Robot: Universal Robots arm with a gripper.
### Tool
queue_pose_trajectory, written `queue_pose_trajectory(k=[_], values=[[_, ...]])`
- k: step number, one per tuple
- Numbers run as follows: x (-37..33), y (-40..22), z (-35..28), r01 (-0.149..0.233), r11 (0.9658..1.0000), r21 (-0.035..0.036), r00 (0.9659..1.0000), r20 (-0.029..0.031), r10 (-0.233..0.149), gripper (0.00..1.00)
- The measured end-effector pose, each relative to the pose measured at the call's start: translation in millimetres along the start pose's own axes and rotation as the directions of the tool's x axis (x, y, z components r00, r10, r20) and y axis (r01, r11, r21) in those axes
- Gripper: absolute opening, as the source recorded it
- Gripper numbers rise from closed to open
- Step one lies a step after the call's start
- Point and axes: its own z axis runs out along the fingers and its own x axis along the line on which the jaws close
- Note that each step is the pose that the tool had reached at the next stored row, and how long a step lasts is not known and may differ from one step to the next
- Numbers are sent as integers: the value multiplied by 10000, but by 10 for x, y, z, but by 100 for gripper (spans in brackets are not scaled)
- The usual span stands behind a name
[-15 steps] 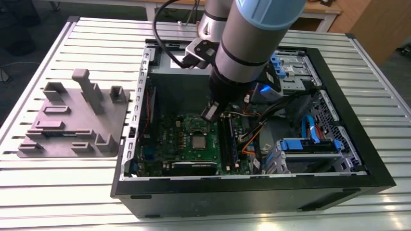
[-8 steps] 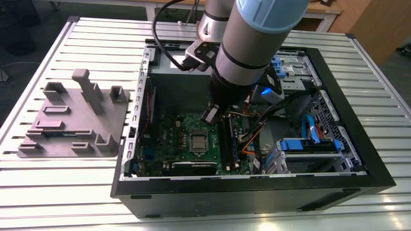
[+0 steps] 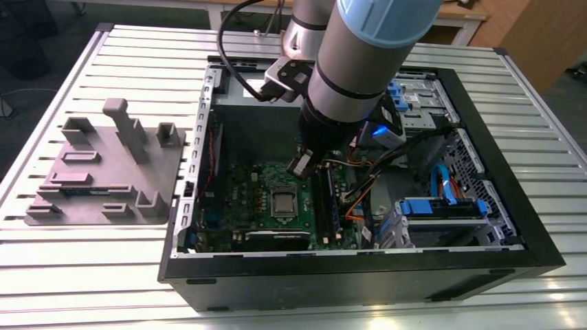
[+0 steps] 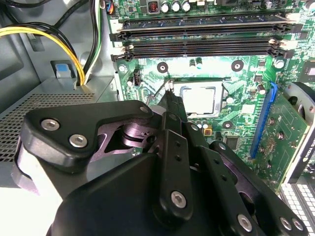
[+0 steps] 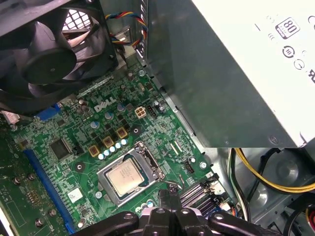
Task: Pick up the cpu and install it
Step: 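Install the first cpu locking lever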
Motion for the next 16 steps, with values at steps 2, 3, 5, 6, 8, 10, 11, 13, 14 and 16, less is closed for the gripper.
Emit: queue_pose_trajectory(k=[2, 3, 5, 6, 8, 10, 11, 13, 14, 16], values=[[1, -2, -1, 1, 10000, 0, 10000, -1, -1, 10], [-1, -7, -1, 2, 10000, 0, 10000, -1, -2, 10], [-14, -28, -3, 1, 10000, 0, 10000, -1, -1, 10], [-25, -44, -4, 0, 10000, 0, 10000, 1, 0, 10], [-52, -83, -8, 0, 10000, 0, 10000, -1, 0, 10], [-74, -105, -10, 0, 10000, 0, 10000, -2, 0, 10], [-80, -109, -10, 0, 10000, 0, 10000, -1, 0, 10], [-85, -106, -9, 1, 10000, -1, 10000, 1, -1, 10], [-88, -104, -9, 0, 10000, 0, 10000, 0, 0, 10], [-94, -100, -8, 0, 10000, 0, 10000, -1, 0, 10]])
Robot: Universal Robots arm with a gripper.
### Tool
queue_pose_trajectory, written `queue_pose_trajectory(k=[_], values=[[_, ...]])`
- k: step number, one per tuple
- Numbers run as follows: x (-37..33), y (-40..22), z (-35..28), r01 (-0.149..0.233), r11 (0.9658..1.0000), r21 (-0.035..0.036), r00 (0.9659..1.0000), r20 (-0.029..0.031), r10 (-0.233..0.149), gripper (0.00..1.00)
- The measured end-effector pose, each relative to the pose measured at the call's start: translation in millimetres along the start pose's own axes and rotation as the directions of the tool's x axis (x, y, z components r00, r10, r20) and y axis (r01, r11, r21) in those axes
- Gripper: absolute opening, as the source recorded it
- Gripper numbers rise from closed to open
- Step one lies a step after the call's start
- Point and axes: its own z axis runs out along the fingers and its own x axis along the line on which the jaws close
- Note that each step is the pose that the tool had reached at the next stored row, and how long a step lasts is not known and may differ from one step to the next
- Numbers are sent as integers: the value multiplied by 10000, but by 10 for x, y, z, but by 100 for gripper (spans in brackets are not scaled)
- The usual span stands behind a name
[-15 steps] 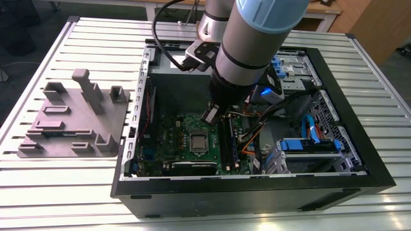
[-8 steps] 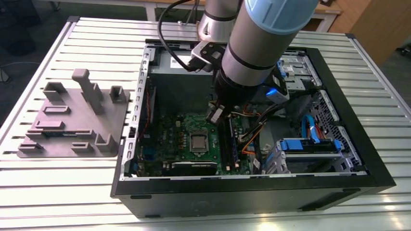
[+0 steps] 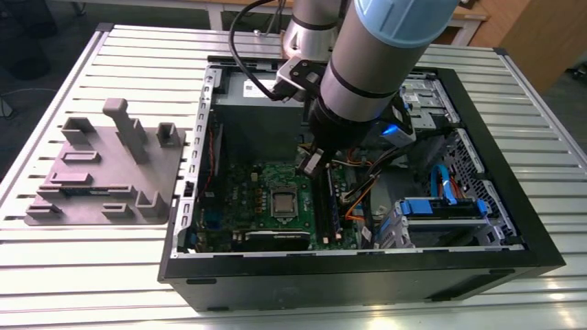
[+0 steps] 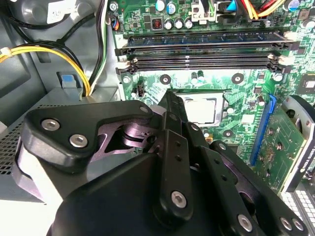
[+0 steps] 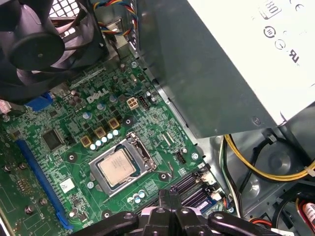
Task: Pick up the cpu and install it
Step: 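Install the first cpu locking lever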
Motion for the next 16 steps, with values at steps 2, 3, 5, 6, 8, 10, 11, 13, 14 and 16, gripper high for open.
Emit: queue_pose_trajectory(k=[2, 3, 5, 6, 8, 10, 11, 13, 14, 16], values=[[-4, 2, 0, 0, 10000, 0, 10000, 0, 0, 10], [-4, 3, 0, 0, 10000, 0, 10000, 0, 0, 10], [-4, 3, 0, 0, 10000, 0, 10000, 0, 0, 10], [-4, 3, 0, 0, 10000, 0, 10000, 0, 0, 10], [-5, 3, 1, 0, 10000, 0, 10000, 0, 0, 10], [-13, 6, 1, 0, 10000, 0, 10000, 0, 0, 10], [-19, 5, 2, 0, 10000, 0, 10000, 0, 0, 10], [-38, 7, 3, -2, 10000, 0, 10000, 0, 2, 10], [-51, 7, 4, 0, 10000, 0, 10000, 0, 0, 10], [-71, 13, 7, -1, 10000, 0, 10000, 0, 1, 10]])
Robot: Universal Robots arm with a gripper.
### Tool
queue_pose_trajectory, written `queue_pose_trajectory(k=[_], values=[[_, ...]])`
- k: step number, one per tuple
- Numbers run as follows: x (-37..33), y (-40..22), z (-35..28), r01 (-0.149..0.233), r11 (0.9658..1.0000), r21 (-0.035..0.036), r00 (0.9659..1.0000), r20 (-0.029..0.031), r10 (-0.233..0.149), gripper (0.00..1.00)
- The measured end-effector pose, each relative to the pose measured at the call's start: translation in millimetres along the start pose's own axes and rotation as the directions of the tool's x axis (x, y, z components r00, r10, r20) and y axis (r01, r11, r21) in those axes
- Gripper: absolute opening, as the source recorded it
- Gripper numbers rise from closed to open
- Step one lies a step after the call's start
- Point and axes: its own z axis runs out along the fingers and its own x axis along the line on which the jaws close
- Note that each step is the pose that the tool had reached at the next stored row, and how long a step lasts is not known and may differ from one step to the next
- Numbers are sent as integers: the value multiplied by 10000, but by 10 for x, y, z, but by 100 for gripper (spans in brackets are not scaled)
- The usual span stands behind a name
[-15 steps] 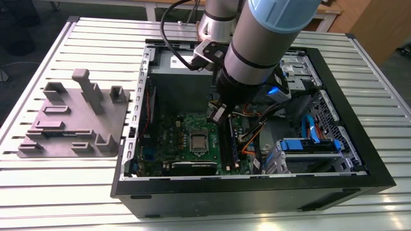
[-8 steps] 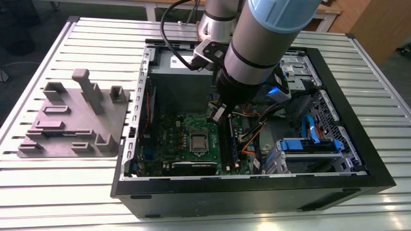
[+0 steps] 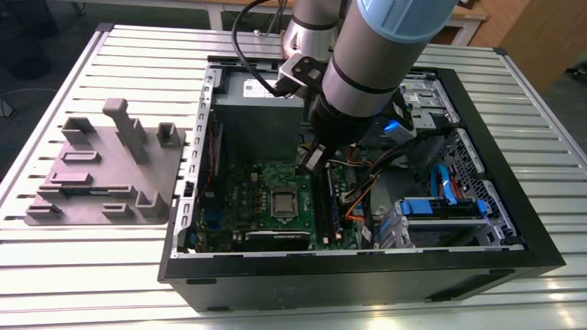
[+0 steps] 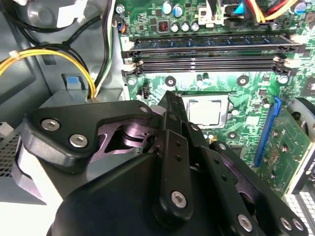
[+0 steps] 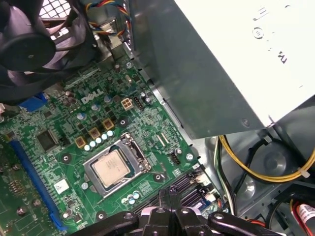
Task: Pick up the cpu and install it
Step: 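Install the first cpu locking lever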
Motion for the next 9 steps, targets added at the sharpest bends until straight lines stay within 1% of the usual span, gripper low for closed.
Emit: queue_pose_trajectory(k=[9], values=[[-10, 6, 5, 1, 10000, 0, 10000, 0, -1, 10]])
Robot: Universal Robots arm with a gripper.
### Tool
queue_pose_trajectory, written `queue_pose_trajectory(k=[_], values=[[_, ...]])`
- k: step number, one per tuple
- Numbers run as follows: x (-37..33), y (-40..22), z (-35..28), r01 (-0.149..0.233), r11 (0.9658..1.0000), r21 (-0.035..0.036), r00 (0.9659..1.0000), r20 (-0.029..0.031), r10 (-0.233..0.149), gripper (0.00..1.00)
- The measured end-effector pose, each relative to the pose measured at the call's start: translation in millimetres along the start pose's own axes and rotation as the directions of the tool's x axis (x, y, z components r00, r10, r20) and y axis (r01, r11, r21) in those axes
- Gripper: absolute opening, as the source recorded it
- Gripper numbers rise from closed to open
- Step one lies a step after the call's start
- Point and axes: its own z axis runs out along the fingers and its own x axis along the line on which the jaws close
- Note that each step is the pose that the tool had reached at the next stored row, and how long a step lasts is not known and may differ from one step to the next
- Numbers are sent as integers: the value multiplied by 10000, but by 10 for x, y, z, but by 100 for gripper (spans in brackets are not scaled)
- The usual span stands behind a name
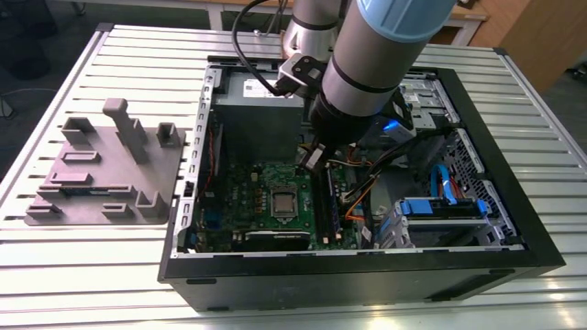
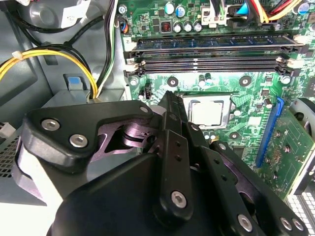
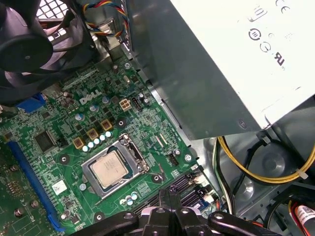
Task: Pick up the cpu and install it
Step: 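Install the first cpu locking lever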
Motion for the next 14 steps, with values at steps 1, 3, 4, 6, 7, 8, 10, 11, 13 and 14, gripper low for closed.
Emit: queue_pose_trajectory(k=[1, 3, 4, 6, 7, 8, 10, 11, 13, 14], values=[[0, 0, 0, 0, 10000, 0, 10000, 0, 0, 10], [0, 0, 0, 0, 10000, 1, 10000, 0, 0, 10], [-1, 1, 1, 0, 10000, -1, 10000, 1, 0, 10], [-10, 7, 4, -1, 10000, -1, 10000, 0, 1, 10], [-17, 12, 8, -2, 10000, -1, 10000, 2, 2, 10], [-25, 18, 12, 0, 10000, -1, 10000, 1, 0, 10], [-49, 34, 22, 0, 10000, -1, 10000, 2, 0, 10], [-57, 41, 27, 0, 10000, -1, 10000, 1, 0, 10], [-51, 65, 40, 8, 10000, -1, 10000, 3, -8, 10], [-42, 78, 47, 23, 10000, -3, 10000, 3, -23, 10]])
